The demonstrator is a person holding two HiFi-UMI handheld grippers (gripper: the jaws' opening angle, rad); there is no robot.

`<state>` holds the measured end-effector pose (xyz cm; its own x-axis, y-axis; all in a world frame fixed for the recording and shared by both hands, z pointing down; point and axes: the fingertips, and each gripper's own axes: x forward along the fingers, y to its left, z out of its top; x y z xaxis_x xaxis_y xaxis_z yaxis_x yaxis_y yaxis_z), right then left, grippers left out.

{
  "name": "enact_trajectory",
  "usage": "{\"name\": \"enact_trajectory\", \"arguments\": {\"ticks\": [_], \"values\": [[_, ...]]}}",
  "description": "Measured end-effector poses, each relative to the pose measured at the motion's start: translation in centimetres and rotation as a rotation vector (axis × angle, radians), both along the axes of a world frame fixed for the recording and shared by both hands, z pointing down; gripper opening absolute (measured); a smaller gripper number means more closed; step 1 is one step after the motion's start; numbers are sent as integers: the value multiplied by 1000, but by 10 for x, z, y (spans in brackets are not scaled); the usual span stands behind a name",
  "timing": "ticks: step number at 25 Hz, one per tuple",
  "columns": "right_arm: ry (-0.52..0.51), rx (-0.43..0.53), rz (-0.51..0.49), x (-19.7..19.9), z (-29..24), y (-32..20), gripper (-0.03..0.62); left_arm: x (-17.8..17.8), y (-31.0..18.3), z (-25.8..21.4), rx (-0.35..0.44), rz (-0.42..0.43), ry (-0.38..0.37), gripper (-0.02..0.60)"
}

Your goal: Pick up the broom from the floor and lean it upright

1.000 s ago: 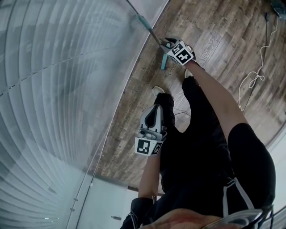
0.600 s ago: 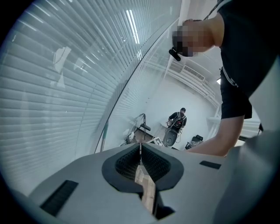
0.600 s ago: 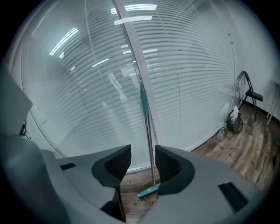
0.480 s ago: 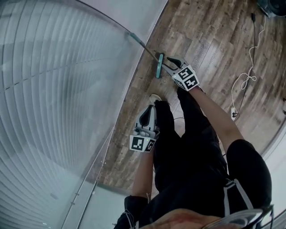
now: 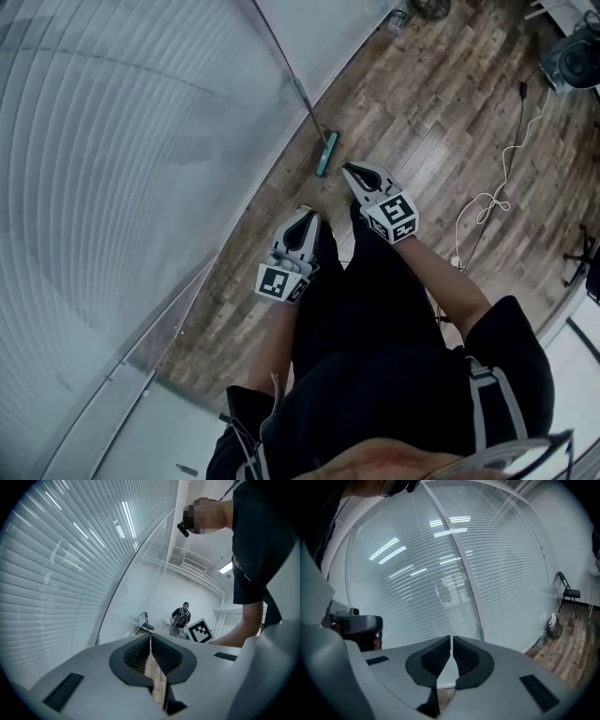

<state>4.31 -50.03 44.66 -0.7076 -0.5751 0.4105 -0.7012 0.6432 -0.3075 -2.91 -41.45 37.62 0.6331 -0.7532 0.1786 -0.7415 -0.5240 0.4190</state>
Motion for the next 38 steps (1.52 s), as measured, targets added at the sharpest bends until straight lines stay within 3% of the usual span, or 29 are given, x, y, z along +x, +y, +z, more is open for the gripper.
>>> {"name": "enact_trajectory", "arguments": {"ticks": [7,12,16,22,27,38], "values": [[-126,135,-82,-31,-125,17,20,-2,-6,-81,125,-80,62,26],[-205,183,-67,-29,-170,19,18,-1,-16,-110,206,-120,-30,20],[-210,250,-106,-36,-207,32,18,-1,-12,-140,302,-80,-85,19],[-201,339,-95,-40,-237,30,20,-6,-20,-163,332,-135,-120,18],[-178,396,-114,-46,-253,25,18,-26,-36,-182,323,-259,-89,18],[-213,529,-175,-80,-293,16,18,-50,-59,-218,381,-329,-83,18]]}}
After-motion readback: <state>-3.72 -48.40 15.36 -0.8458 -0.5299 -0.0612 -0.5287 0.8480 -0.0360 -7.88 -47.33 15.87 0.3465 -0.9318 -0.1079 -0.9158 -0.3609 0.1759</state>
